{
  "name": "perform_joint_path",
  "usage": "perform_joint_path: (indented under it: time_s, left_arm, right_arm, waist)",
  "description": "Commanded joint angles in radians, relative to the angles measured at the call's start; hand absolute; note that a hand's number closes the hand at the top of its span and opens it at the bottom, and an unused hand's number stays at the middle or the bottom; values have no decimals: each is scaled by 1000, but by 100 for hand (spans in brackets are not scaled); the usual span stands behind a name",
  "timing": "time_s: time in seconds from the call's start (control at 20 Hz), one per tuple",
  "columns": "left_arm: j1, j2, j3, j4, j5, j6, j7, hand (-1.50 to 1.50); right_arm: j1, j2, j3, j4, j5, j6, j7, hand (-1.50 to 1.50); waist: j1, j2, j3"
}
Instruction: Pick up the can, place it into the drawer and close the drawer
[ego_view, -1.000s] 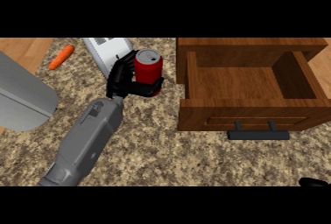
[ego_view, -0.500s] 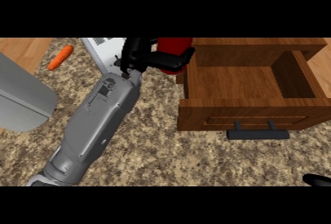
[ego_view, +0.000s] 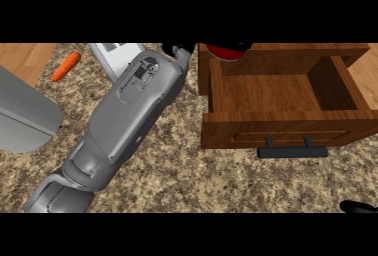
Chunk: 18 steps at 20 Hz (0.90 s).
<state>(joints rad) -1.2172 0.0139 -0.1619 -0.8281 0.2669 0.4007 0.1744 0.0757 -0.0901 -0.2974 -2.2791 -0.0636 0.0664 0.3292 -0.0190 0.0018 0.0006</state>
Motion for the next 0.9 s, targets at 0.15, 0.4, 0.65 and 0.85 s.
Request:
perform_joint_path:
  time_s: [0.15, 0.4, 0.65, 0.85]
  left_arm:
    - [-200, -14, 12, 153, 12, 38, 51, 150]
    - [-289, -14, 6, 328, 54, 11, -9, 150]
    - [-338, -14, -68, 367, 135, 65, -13, 150]
    - [-355, -14, -125, 421, 157, 108, -50, 150]
  right_arm:
    - [-34, -10, -4, -5, 7, -15, 16, -150]
    - [-35, -27, -31, 37, -30, 14, -19, -150]
    - [-61, -50, -36, 15, -59, 16, 33, -150]
    - [-102, -58, -17, 41, -35, 3, 52, -150]
  waist:
    - [-8, 3, 0]
    - [-34, 12, 2]
    - [-46, 11, 2]
    - [-64, 16, 2]
